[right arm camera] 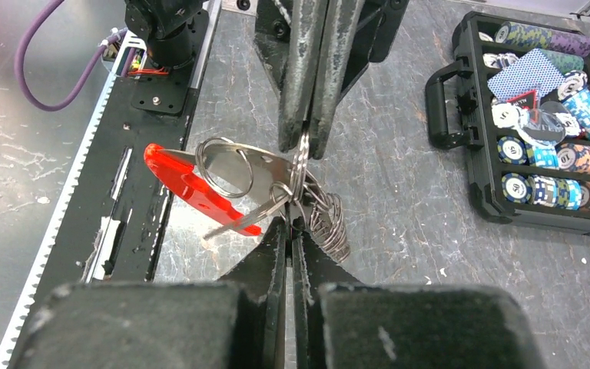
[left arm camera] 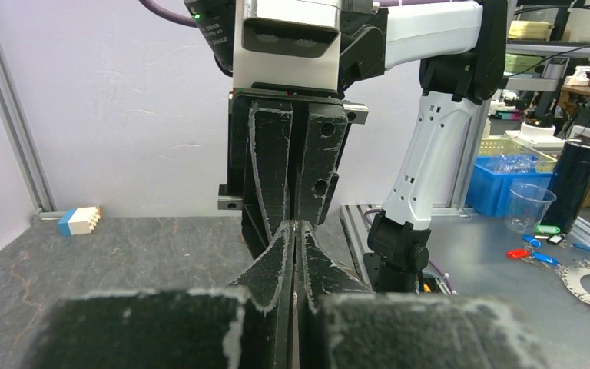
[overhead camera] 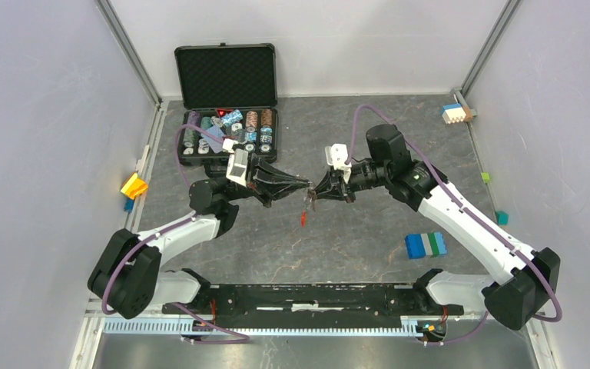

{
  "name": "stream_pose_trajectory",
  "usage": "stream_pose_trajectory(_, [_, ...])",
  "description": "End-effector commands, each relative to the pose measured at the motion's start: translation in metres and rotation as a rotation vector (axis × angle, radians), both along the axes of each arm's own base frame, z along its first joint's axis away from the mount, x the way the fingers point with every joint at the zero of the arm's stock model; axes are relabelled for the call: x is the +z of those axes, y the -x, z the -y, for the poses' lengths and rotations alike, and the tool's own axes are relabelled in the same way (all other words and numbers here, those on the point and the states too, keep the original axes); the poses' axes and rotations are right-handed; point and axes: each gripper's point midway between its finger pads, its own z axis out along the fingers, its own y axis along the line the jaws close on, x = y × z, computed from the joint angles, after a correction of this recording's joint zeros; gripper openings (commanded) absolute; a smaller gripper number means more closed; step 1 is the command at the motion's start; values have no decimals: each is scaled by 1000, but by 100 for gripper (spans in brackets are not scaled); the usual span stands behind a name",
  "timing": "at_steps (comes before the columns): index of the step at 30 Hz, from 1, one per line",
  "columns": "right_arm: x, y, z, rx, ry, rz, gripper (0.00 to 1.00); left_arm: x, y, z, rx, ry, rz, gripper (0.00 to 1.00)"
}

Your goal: Put the keys on the keyring

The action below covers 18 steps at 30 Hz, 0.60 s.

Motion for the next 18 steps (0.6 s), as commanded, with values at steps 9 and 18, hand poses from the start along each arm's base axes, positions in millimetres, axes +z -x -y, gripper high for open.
stream_pose_trajectory(9, [5,2,-13,24,-22,-35,0,6,10,3,-17,41,41,2])
stream_pose_trajectory(18, [2,8,-21,57,-10,-44,0,1,13,6,-37,24,50,2])
